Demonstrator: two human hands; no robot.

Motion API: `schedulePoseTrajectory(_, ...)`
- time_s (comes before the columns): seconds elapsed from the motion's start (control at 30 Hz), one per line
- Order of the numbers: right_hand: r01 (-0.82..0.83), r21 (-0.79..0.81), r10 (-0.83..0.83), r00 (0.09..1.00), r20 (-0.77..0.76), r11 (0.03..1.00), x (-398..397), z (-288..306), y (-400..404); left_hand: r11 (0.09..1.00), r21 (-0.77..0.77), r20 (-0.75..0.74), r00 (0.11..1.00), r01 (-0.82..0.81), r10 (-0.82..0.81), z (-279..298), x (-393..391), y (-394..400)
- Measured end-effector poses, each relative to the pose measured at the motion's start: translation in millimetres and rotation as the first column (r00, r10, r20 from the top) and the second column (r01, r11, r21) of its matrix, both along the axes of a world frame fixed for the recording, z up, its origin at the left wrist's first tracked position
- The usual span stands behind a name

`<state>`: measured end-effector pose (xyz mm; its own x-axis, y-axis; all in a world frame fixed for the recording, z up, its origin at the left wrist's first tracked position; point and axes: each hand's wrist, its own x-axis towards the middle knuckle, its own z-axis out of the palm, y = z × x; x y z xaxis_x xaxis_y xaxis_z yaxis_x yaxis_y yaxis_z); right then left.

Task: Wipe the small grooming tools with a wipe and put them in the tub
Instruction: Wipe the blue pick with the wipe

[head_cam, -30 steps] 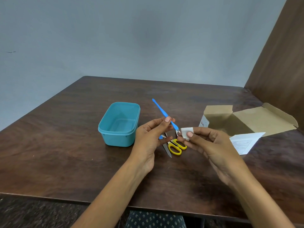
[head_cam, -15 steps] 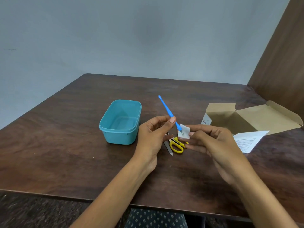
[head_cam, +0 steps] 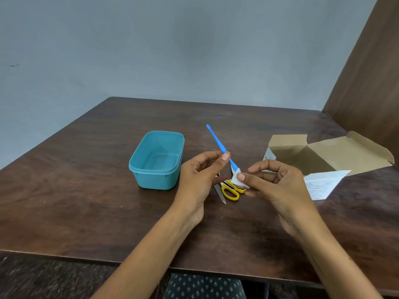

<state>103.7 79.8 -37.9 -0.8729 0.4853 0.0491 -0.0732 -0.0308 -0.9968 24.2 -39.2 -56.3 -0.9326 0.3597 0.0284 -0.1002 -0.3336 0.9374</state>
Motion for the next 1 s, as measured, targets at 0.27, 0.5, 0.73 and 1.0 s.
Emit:
schedulePoseTrajectory(0.27, 0.029, 0.048, -0.027, 0.999, -0.036, 0.998, -4, -1, 0, 1.0, -0.016, 0.009, 1.0, 0.004, -0.004, 2, 2, 0)
schedulePoseTrajectory(0.5, 0.018, 0.103, -0.014, 0.999, -0.045, 0.994, 0, -8, 4, 0.999, -0.037, 0.009, 0.999, -0.035, 0.035, 5, -2, -5)
schedulePoseTrajectory(0.73, 0.091, 0.068, -0.078, 0.981, -0.178, 0.994, -3, 6, 15, 0.975, -0.132, 0.016, 0.984, 0.18, -0.179, 12, 3, -14)
schedulePoseTrajectory(1.0, 0.071, -0.127, -0.094, 0.977, -0.19, 0.989, -11, 12, 8, 0.954, -0.218, -0.061, 0.973, 0.203, -0.221, 14, 11, -17)
